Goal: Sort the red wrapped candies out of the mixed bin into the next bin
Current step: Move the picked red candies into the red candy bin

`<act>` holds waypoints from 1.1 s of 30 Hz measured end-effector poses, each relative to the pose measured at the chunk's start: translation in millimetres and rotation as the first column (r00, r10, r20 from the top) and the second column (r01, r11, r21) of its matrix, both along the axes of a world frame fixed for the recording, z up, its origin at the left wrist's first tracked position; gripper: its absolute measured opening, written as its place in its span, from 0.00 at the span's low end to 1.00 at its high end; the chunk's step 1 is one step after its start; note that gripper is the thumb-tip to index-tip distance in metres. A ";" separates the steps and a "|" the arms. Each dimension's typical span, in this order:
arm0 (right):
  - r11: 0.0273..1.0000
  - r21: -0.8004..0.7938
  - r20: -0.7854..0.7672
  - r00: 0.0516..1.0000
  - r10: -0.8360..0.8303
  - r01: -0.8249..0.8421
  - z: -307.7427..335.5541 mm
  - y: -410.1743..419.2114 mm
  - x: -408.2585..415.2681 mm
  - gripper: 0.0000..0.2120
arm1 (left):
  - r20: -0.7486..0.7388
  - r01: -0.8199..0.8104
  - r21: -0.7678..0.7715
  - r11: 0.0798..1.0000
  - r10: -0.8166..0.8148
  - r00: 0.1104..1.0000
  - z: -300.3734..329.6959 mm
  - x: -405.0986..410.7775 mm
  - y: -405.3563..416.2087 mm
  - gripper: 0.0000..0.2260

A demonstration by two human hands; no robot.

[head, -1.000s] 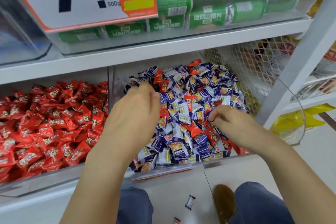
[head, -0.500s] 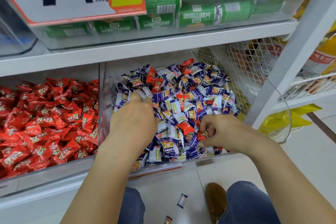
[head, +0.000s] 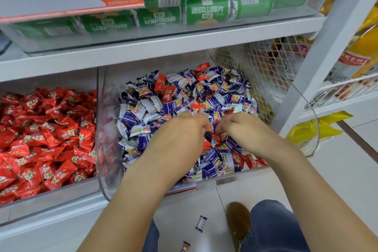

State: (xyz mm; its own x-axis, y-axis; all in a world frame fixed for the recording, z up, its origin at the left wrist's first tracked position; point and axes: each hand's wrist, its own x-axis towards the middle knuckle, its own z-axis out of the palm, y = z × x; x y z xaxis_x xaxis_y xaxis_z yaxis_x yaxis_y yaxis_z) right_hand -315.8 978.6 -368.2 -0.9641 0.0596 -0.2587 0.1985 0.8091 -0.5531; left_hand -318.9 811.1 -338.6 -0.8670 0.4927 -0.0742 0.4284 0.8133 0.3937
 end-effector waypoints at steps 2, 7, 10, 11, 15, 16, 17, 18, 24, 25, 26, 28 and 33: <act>0.985 0.166 0.014 0.999 0.044 -0.046 -9.0 -2.1 -0.8 0.14 | 0.043 0.055 -0.144 0.988 -0.049 0.998 -6.5 -1.7 6.6 0.10; 0.921 0.366 0.157 0.984 0.081 -0.134 -17.5 7.1 0.7 0.26 | -0.048 0.024 -0.344 0.939 -0.043 0.998 -14.0 -8.5 6.2 0.16; 0.918 0.356 0.188 0.976 0.110 -0.173 -16.2 7.3 -0.7 0.35 | -0.100 0.020 -0.378 0.926 -0.062 0.993 -15.5 -7.7 10.2 0.14; 0.915 0.360 0.182 0.976 0.121 -0.180 -16.3 5.6 -1.2 0.35 | -0.103 0.019 -0.383 0.924 -0.063 0.993 -15.5 -7.9 11.3 0.14; 0.928 0.335 0.102 0.985 0.138 -0.165 -14.7 1.4 -3.2 0.36 | -0.075 0.011 -0.330 0.944 -0.038 0.996 -11.9 -8.1 8.3 0.13; 0.934 0.317 0.080 0.986 0.149 -0.166 -14.0 0.4 -3.7 0.37 | -0.075 0.012 -0.313 0.950 -0.037 0.997 -10.6 -7.1 5.6 0.13; 0.936 0.305 0.066 0.985 0.162 -0.174 -13.6 -0.4 -4.3 0.38 | -0.076 0.014 -0.292 0.956 -0.037 0.996 -9.5 -5.9 2.7 0.13; 0.934 0.303 0.061 0.982 0.180 -0.190 -13.5 -1.1 -4.8 0.37 | -0.075 0.016 -0.270 0.963 -0.038 0.996 -8.5 -4.3 -0.4 0.13; 0.879 0.351 0.123 0.947 0.297 -0.321 -17.5 -4.2 -4.5 0.26 | -0.085 0.016 -0.197 0.980 -0.034 0.996 -11.5 -0.5 -11.7 0.12; 0.876 0.349 0.136 0.943 0.304 -0.332 -18.2 -4.4 -4.5 0.25 | -0.079 0.005 -0.181 0.984 -0.020 0.997 -12.0 -2.1 -11.4 0.11; 0.881 0.330 0.150 0.940 0.306 -0.339 -18.8 -4.3 -4.5 0.22 | -0.071 -0.006 -0.164 0.986 -0.006 0.997 -12.2 -3.4 -11.2 0.11; 0.909 0.253 0.146 0.942 0.302 -0.331 -20.7 -1.9 -4.7 0.15 | -0.059 -0.023 -0.122 0.992 0.016 0.998 -11.9 -4.4 -12.1 0.09; 0.973 0.057 0.048 0.974 0.220 -0.222 -16.5 10.9 -1.5 0.19 | -0.062 -0.109 0.070 0.992 0.114 0.992 -6.5 -10.8 -22.3 0.08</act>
